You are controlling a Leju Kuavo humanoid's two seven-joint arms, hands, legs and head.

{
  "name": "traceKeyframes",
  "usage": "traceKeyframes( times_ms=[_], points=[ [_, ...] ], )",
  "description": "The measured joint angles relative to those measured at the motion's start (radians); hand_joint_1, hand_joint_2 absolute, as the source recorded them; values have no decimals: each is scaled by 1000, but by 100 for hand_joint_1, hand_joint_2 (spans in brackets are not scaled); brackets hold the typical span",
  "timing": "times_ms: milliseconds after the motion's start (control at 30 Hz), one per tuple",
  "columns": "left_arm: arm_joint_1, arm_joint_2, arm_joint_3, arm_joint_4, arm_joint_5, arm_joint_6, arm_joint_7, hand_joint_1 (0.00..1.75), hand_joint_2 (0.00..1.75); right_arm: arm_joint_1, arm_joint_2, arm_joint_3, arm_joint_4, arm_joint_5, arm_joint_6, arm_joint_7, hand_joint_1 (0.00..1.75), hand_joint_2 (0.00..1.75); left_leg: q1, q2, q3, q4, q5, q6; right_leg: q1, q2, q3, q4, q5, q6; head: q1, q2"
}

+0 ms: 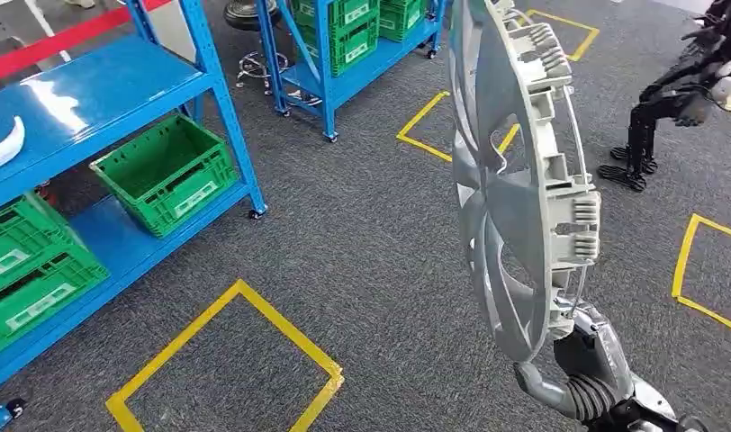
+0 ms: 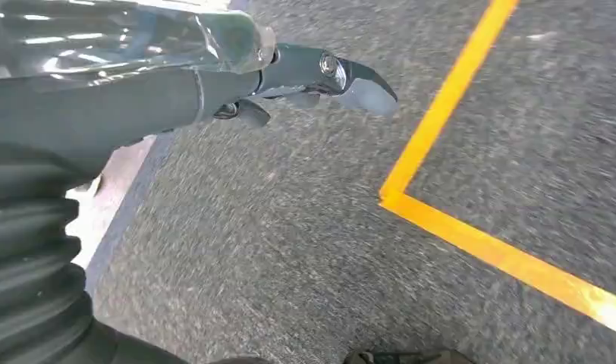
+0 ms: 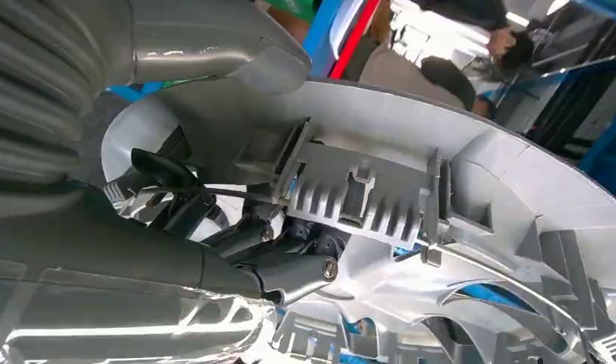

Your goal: Take the parts from the cabinet and place them on the table.

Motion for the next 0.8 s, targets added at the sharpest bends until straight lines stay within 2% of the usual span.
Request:
traceKeyframes(
  times_ms=[33,67,100,200,233,267,300,333,367,400,433,467,500,533,567,600,633,700,733,767,800],
  points=[
    [-2,-2,-1,0,-3,0,1,0,175,0,0,0,0,2,-1,0,169,175,0,10,3,3,-3,-6,-1,-36,58,-96,31,2,0,0],
    [-5,0,-1,-2,-6,1,1,0,175,-2,0,0,0,5,-3,0,169,175,-10,18,1,6,-8,-14,6,-73,74,-125,14,-5,2,0],
    [-5,-3,-2,-1,-7,3,1,0,175,-1,1,-1,-2,8,-6,0,169,175,-11,27,1,8,-10,-20,6,-55,70,-126,21,-19,-6,0],
    [-8,-6,-7,-2,-8,17,-8,0,175,10,2,-7,-6,14,-18,0,169,175,-8,56,9,4,-9,-32,9,-21,61,-125,24,-37,-5,0],
    [-10,-9,-8,-2,-8,23,-14,0,175,16,3,-9,-11,11,-21,0,169,175,-3,26,6,9,-19,-43,2,-11,59,-127,29,-44,-6,0],
    [-11,-13,-9,-2,-10,23,-16,0,175,18,5,-14,-16,4,-24,0,169,175,-1,-31,-7,42,-49,-46,2,-1,56,-127,31,-48,-8,0],
    [-10,-15,-11,-1,-13,23,-16,0,175,18,8,-19,-16,-4,-24,0,169,175,-1,-63,-40,114,-94,-46,3,9,53,-127,34,-54,-8,0],
    [-8,-16,-14,0,-13,23,-16,0,175,18,16,-26,-16,-12,-24,0,169,175,-1,-77,-83,207,-137,-46,4,21,48,-126,36,-57,-9,0],
    [-6,-16,-14,0,-13,23,-19,0,175,19,21,-31,-16,-12,-24,0,169,175,-1,-81,-125,290,-167,-45,7,36,45,-126,38,-60,-9,0],
    [-5,-15,-14,0,-9,23,-20,0,175,21,27,-35,-16,-12,-25,0,169,175,-2,-82,-148,335,-171,-43,10,49,43,-126,39,-62,-8,0],
    [-2,-13,-14,0,-13,22,-19,0,175,22,32,-40,-16,-12,-25,0,169,175,-4,-83,-147,328,-154,-38,11,64,43,-126,40,-63,-9,0],
    [0,-13,-16,0,-23,21,-15,0,175,25,36,-47,-16,-12,-24,0,169,175,-6,-86,-124,275,-115,-32,13,79,44,-126,41,-62,-9,0],
    [1,-11,-19,0,-29,18,-9,0,175,26,40,-52,-16,-12,-22,0,169,175,-8,-97,-78,180,-62,-22,15,96,46,-126,42,-62,-8,0],
    [2,-11,-21,0,-29,16,0,0,175,25,44,-53,-15,-8,-15,0,169,175,-10,-126,-33,86,-17,-10,16,108,48,-126,43,-61,-9,0],
    [3,-3,-21,-1,-26,16,8,0,175,25,47,-56,-14,-2,-10,0,169,175,-11,-183,-4,25,-8,1,11,116,46,-126,44,-59,-6,0],
    [6,-3,-22,0,-22,15,12,0,175,18,48,-59,-12,1,-4,0,169,175,-9,-187,-1,7,-11,0,16,131,40,-123,46,-53,-4,0],
    [8,2,-22,0,-18,15,12,0,175,16,49,-61,-11,3,3,0,169,175,-15,-174,-1,8,-11,-3,9,142,34,-125,51,-45,-8,0],
    [13,11,-21,-1,-13,14,14,0,175,17,52,-68,-10,11,13,0,169,175,-19,-151,1,4,-7,2,3,170,27,-133,60,-29,-8,0],
    [14,14,-20,-1,-10,10,14,0,175,17,51,-73,-10,11,19,0,169,175,-5,-135,7,-15,6,4,2,165,23,-127,59,-29,-7,0],
    [14,18,-19,-1,-3,-11,14,0,175,16,51,-76,-9,6,25,0,169,175,-7,-123,10,-20,9,3,11,94,10,-104,45,-27,-5,0],
    [15,21,-18,-1,5,-32,14,0,175,9,51,-75,-6,2,31,0,169,175,-8,-108,10,-20,9,5,13,54,-18,-50,8,-22,-2,0]
  ],
)
